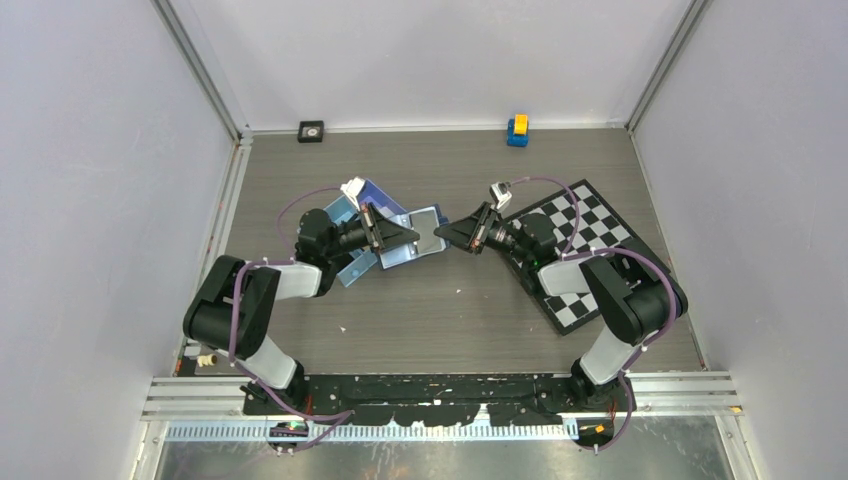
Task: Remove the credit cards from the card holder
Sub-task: Remove the credit card from the card holder.
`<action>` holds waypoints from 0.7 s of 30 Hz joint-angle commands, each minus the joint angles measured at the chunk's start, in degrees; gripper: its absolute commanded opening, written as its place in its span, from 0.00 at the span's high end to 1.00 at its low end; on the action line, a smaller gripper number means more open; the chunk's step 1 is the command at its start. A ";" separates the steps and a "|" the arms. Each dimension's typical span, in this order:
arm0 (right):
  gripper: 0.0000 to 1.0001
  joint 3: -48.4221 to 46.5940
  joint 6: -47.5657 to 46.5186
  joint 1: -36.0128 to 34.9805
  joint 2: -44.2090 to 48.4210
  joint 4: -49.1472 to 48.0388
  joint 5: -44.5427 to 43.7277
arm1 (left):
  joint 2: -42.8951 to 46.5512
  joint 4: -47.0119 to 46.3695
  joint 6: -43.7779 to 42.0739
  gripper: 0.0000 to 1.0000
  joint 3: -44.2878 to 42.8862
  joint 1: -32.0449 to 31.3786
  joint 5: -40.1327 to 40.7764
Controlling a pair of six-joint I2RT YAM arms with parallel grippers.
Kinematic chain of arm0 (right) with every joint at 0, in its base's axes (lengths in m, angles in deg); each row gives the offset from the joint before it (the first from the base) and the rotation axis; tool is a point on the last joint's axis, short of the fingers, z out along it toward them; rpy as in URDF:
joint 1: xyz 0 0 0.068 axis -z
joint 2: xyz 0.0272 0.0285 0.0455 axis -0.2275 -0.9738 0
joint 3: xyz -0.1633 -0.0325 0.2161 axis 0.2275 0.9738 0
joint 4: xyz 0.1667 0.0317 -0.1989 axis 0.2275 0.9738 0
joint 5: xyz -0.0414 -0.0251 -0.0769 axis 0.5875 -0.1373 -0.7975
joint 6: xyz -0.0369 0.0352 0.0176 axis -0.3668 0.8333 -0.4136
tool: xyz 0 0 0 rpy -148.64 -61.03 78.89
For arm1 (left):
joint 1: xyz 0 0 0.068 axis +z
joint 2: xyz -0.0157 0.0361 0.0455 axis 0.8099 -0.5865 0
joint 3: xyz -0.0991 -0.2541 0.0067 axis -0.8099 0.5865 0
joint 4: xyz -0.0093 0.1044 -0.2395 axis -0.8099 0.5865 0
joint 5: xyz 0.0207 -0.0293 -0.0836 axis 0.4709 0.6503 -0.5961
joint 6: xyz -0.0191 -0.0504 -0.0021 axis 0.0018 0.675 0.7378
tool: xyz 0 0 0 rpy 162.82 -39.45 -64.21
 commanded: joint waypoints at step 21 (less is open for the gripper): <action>0.61 -6.68 -6.09 -1.22 1.42 8.19 1.05 | -1.67 0.31 -1.55 1.00 -2.97 -0.06 -1.46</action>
